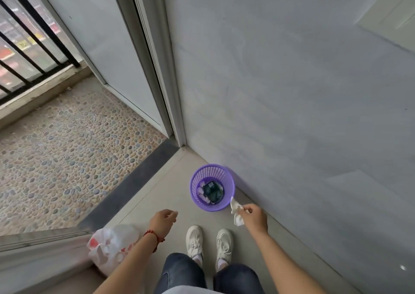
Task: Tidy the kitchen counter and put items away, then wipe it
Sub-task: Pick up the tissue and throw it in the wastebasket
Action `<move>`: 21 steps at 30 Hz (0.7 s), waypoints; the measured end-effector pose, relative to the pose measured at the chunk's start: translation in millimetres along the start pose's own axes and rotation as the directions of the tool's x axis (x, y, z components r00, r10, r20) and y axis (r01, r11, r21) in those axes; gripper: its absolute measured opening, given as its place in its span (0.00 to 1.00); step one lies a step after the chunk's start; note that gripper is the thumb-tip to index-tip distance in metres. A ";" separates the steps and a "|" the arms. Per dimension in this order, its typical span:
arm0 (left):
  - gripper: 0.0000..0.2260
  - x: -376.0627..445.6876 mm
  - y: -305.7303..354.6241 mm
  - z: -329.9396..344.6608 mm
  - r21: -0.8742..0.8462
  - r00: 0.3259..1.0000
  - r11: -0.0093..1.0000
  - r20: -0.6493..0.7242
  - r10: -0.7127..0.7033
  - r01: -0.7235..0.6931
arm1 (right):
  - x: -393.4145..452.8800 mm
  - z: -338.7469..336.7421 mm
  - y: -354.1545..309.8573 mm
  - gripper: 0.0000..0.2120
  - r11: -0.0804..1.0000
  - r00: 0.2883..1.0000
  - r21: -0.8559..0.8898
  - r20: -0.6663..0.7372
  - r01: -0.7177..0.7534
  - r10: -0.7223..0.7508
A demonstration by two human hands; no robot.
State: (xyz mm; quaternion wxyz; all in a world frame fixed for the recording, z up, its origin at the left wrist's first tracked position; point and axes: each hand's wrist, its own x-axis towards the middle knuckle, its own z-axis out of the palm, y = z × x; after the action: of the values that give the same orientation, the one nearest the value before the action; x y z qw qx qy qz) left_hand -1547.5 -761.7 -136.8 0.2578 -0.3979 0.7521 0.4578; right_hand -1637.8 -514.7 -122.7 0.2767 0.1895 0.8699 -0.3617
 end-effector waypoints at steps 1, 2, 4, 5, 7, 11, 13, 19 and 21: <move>0.12 1.7 -1.3 2.0 -0.006 1.000 1.000 0.007 -0.007 0.007 | 7.7 5.1 -10.9 0.10 1.000 1.000 -0.007 0.008 0.014 -0.014; 0.11 3.1 -2.5 4.1 -0.015 1.000 1.000 0.011 -0.014 0.014 | 15.1 10.1 -21.0 0.10 1.000 1.000 -0.013 0.015 0.026 -0.026; 0.11 5.8 -4.4 7.7 -0.031 1.000 0.999 0.019 -0.025 0.025 | 28.9 19.8 -37.4 0.09 0.999 0.999 -0.017 0.020 0.046 -0.046; 0.11 7.1 -5.3 9.5 -0.038 0.999 0.999 0.022 -0.029 0.030 | 35.6 24.5 -42.9 0.09 0.998 0.998 -0.021 0.022 0.052 -0.052; 0.10 8.6 -6.6 13.1 -0.045 0.999 0.998 0.024 -0.030 0.031 | 46.7 31.6 -48.4 0.11 0.998 0.998 -0.040 0.042 0.050 -0.048; 0.08 7.4 -5.6 15.5 -0.060 0.999 0.998 0.040 -0.028 0.030 | 54.9 32.6 -35.8 0.17 0.998 0.993 -0.050 0.112 -0.031 0.037; 0.08 7.0 -3.6 16.2 -0.051 0.998 0.998 0.056 -0.020 0.023 | 50.2 25.0 -20.3 0.19 0.997 0.991 -0.036 0.113 -0.074 0.078; 0.11 8.3 6.1 21.3 0.101 0.994 0.994 0.109 0.023 -0.034 | 18.0 -10.7 58.5 0.16 0.968 0.974 0.112 0.066 -0.223 0.217; 0.11 8.2 11.7 24.4 0.175 0.990 0.983 0.136 0.041 -0.065 | 1.4 -24.4 88.5 0.15 0.940 0.959 0.192 0.024 -0.281 0.282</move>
State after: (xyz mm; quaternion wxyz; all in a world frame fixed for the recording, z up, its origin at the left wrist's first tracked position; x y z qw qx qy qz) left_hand -1561.2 -739.8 -148.2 0.3294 -0.3219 0.7816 0.4206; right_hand -1600.4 -437.7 -155.7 0.3041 0.3385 0.7952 -0.4008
